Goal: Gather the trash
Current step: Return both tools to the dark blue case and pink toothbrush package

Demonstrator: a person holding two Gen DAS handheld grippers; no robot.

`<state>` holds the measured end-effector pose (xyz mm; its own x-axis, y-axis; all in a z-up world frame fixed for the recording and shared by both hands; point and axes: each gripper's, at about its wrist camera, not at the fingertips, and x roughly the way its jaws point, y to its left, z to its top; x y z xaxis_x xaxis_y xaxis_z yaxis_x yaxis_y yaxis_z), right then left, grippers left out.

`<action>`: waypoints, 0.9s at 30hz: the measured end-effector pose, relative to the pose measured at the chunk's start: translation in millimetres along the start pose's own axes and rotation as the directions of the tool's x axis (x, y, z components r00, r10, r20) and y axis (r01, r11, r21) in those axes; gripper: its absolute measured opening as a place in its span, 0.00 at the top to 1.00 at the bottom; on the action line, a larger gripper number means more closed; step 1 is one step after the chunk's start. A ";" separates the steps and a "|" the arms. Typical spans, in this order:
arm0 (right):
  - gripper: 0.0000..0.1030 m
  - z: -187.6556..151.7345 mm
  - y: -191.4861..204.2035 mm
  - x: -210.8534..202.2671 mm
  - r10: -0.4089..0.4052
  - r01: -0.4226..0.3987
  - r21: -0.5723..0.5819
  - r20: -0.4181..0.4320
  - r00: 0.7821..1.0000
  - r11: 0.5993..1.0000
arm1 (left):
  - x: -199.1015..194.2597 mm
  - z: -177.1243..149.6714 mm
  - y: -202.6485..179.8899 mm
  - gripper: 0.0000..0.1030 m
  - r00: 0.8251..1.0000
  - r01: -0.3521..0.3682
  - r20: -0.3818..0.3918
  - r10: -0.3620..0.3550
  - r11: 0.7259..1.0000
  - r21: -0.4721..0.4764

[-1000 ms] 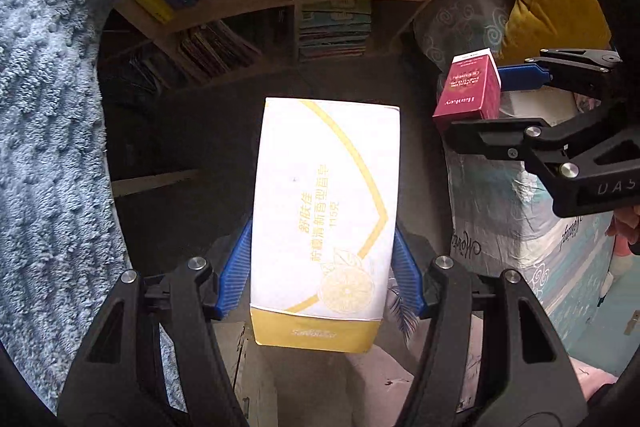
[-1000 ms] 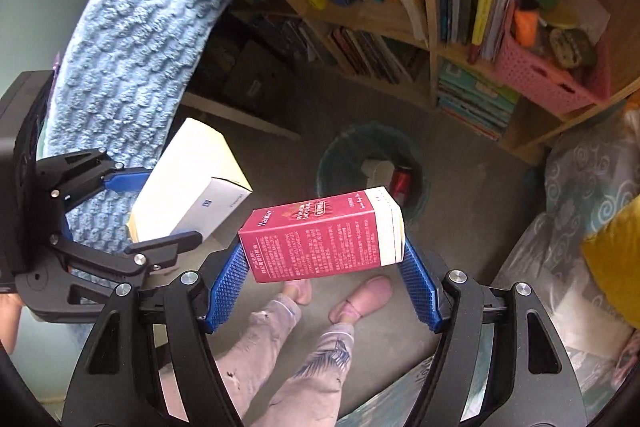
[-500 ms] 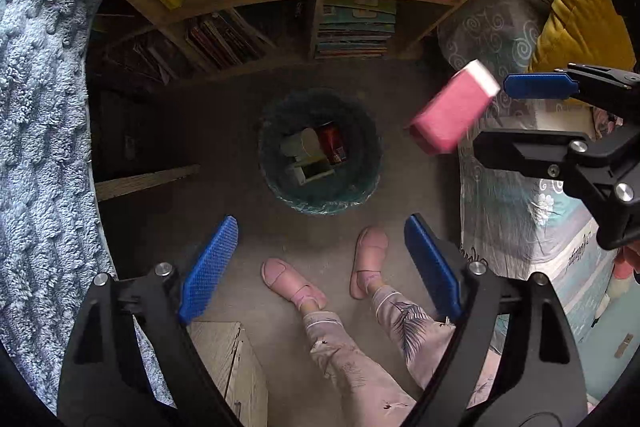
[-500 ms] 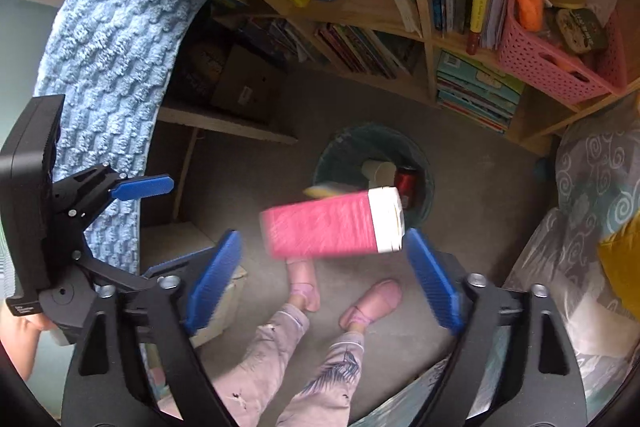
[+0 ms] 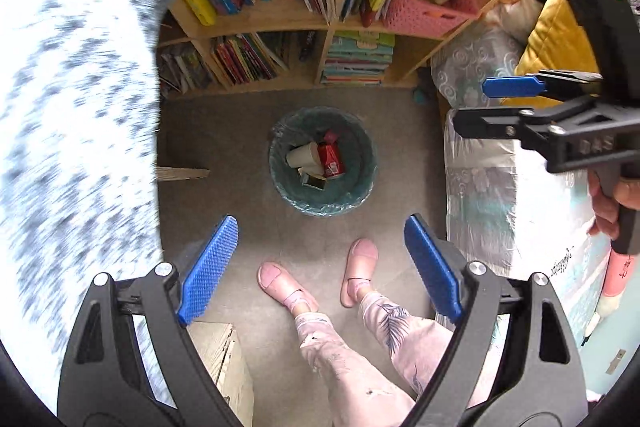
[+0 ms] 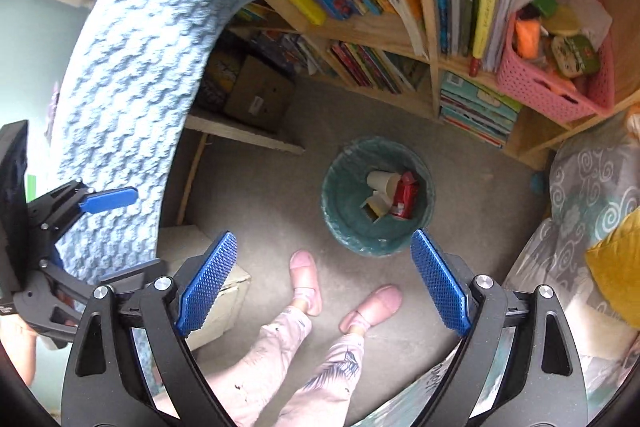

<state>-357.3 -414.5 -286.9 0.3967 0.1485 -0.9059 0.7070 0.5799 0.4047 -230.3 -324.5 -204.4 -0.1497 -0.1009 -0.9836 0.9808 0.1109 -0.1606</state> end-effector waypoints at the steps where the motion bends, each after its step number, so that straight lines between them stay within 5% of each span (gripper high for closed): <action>1: 0.14 0.1 5.8 -4.3 0.004 -0.004 -0.010 0.002 1.000 1.000 | -11.0 -5.0 2.9 0.19 1.000 0.000 0.014 0.000 1.000 -0.005; 11: 0.14 11.8 105.2 -50.9 0.080 -0.070 -0.147 0.065 0.995 0.987 | -120.3 -63.1 74.6 0.16 0.983 -0.098 0.143 0.117 0.986 -0.137; 20: 0.14 27.7 212.8 -66.0 0.138 -0.105 -0.301 0.093 0.986 0.948 | -184.7 -132.8 172.0 0.14 0.952 -0.154 0.198 0.232 0.926 -0.346; 27: 0.14 37.5 288.3 -55.7 0.188 -0.150 -0.358 0.073 0.980 0.922 | -212.6 -158.8 233.9 0.14 0.930 -0.213 0.213 0.298 0.913 -0.348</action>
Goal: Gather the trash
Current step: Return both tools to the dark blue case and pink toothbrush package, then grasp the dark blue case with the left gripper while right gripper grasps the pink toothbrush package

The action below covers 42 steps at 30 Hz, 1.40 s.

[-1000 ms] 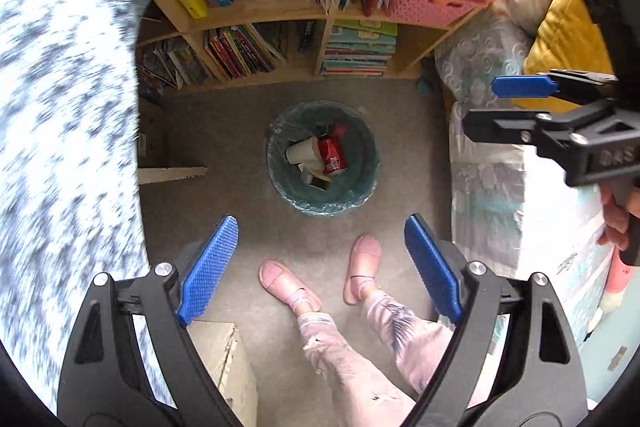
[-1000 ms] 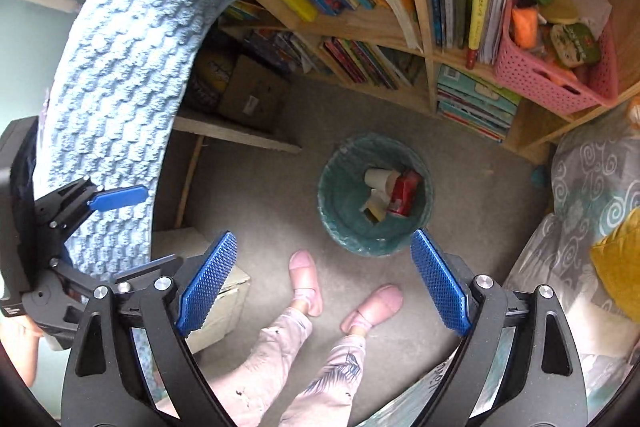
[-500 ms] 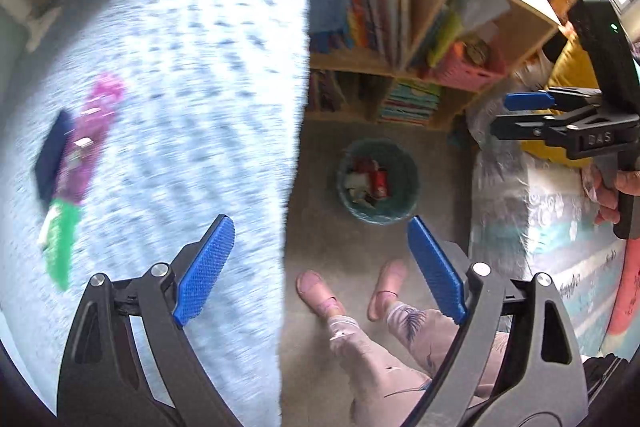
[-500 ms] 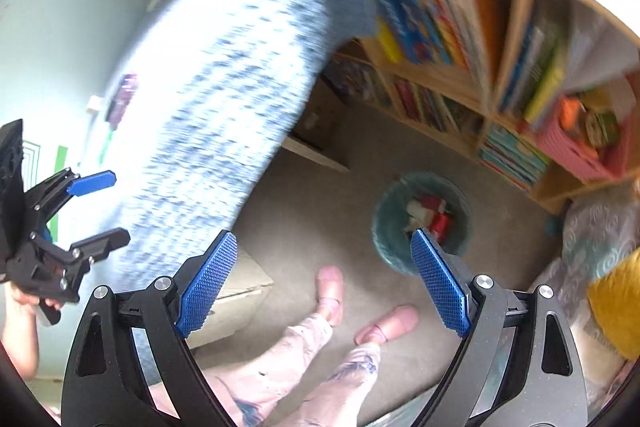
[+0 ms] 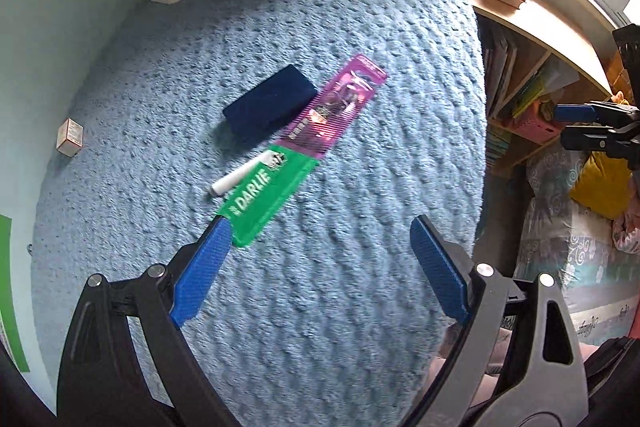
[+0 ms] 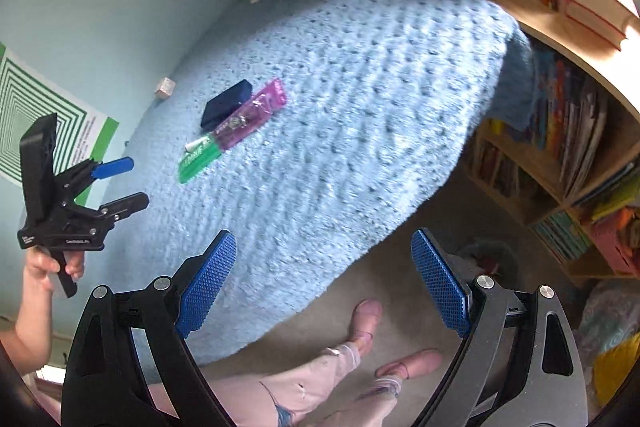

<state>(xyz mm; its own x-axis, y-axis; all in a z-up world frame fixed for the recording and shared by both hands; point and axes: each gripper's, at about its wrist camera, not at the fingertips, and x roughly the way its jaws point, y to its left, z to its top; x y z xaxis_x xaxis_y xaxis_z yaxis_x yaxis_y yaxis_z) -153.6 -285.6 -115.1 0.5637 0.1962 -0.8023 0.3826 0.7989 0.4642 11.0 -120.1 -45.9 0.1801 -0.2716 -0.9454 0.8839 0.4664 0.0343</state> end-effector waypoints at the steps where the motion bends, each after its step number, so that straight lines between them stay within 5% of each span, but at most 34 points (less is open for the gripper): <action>1: 0.14 3.5 8.3 4.4 0.001 -0.001 -0.009 -0.004 1.000 1.000 | -0.9 2.8 8.0 0.14 1.000 0.000 0.001 0.000 1.000 0.006; 18: 0.14 50.0 85.7 64.0 0.031 -0.031 0.104 -0.004 0.999 0.994 | 47.1 56.8 77.9 0.14 0.999 0.040 -0.015 -0.038 0.969 0.242; 42: 0.14 85.6 70.2 132.3 -0.069 0.089 0.304 -0.077 0.995 0.949 | 120.3 81.4 93.4 0.14 0.978 0.208 -0.082 -0.192 0.898 0.389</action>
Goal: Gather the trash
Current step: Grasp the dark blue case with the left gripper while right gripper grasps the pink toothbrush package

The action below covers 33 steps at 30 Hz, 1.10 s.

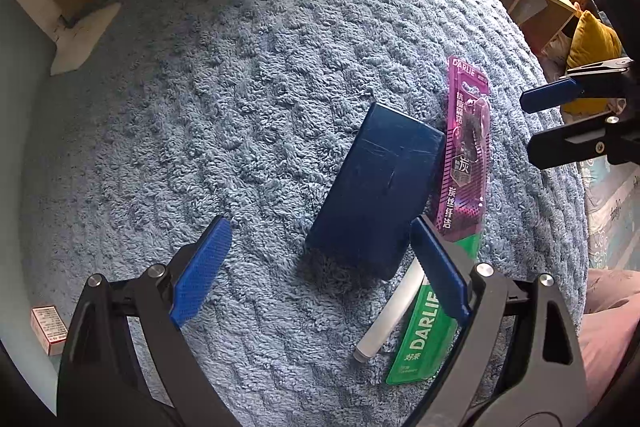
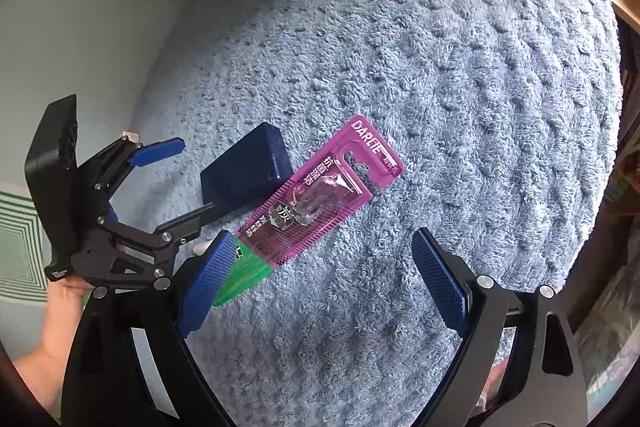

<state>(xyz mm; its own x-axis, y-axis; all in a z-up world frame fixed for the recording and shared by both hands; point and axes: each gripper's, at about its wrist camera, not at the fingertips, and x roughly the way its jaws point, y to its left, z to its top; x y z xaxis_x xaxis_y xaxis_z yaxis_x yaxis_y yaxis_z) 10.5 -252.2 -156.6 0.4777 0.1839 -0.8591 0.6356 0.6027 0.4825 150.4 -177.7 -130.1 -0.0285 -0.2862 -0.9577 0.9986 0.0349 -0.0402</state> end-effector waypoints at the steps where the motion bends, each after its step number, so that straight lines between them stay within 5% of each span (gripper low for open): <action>1: 0.14 1.5 0.0 2.3 -0.008 0.008 0.002 -0.002 1.000 1.000 | 2.1 1.1 1.1 0.14 1.000 0.016 0.000 -0.016 1.000 -0.001; 11: 0.15 16.6 0.6 16.9 -0.030 0.031 0.026 -0.010 0.999 0.999 | 6.6 8.4 2.7 0.14 0.993 0.114 0.019 -0.114 0.993 0.017; 22: 0.22 44.2 8.1 39.1 -0.086 0.088 0.060 -0.027 0.996 0.994 | 14.2 6.4 -6.2 0.16 0.994 0.105 0.033 -0.108 0.991 0.084; 33: 0.24 60.3 49.5 70.8 -0.272 0.270 -0.053 -0.035 0.962 0.962 | 23.4 17.8 6.6 0.49 0.993 0.115 0.024 -0.116 0.992 0.049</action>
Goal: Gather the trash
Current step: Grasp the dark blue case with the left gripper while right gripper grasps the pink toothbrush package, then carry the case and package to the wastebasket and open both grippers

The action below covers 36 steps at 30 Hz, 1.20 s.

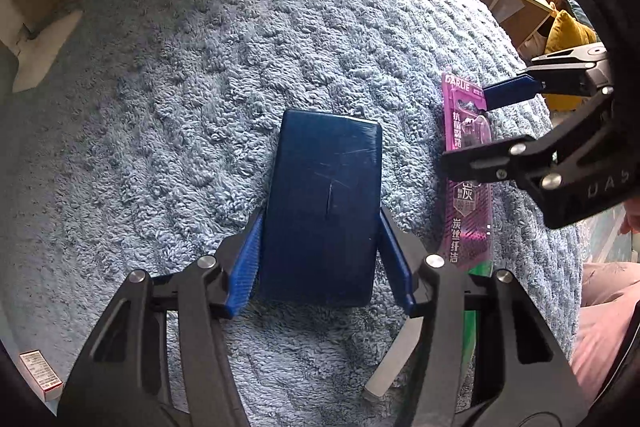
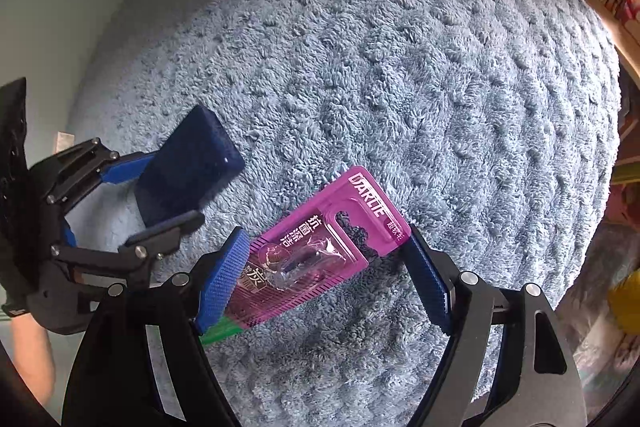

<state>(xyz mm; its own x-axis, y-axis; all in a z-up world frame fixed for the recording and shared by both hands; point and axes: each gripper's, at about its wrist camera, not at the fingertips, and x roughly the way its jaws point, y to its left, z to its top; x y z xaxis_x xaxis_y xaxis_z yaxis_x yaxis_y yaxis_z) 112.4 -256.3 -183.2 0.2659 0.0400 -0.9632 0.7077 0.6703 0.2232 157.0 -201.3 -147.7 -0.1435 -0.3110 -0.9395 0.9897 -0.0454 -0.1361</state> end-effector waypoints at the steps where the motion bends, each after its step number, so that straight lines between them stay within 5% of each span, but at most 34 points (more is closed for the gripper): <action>1: 0.24 0.9 4.3 1.7 -0.018 0.018 -0.006 0.005 1.000 1.000 | -0.1 0.4 0.3 0.49 1.000 0.002 0.000 -0.002 1.000 -0.003; 5: 0.38 0.2 19.7 4.9 -0.065 0.066 -0.061 0.020 0.998 0.996 | -0.7 -1.0 -3.0 0.50 1.000 -0.025 -0.001 0.025 1.000 0.012; 14: 0.65 3.2 19.1 -6.8 0.010 -0.005 -0.096 0.045 0.999 0.995 | -6.1 -0.9 -10.0 0.50 0.998 -0.056 -0.028 0.056 0.998 -0.006; 36: 0.68 -31.7 -24.3 -97.0 0.195 -0.160 -0.214 0.154 0.969 0.964 | -77.0 -15.4 -19.0 0.50 0.984 -0.180 -0.005 0.180 0.978 -0.106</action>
<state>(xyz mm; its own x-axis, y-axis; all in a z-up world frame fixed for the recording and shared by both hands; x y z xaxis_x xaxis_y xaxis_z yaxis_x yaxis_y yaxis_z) 48.7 -253.0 -100.0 0.4962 0.0555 -0.8664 0.4992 0.7983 0.3370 149.3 -161.8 -77.7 0.0371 -0.3098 -0.9501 0.9936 0.1125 0.0021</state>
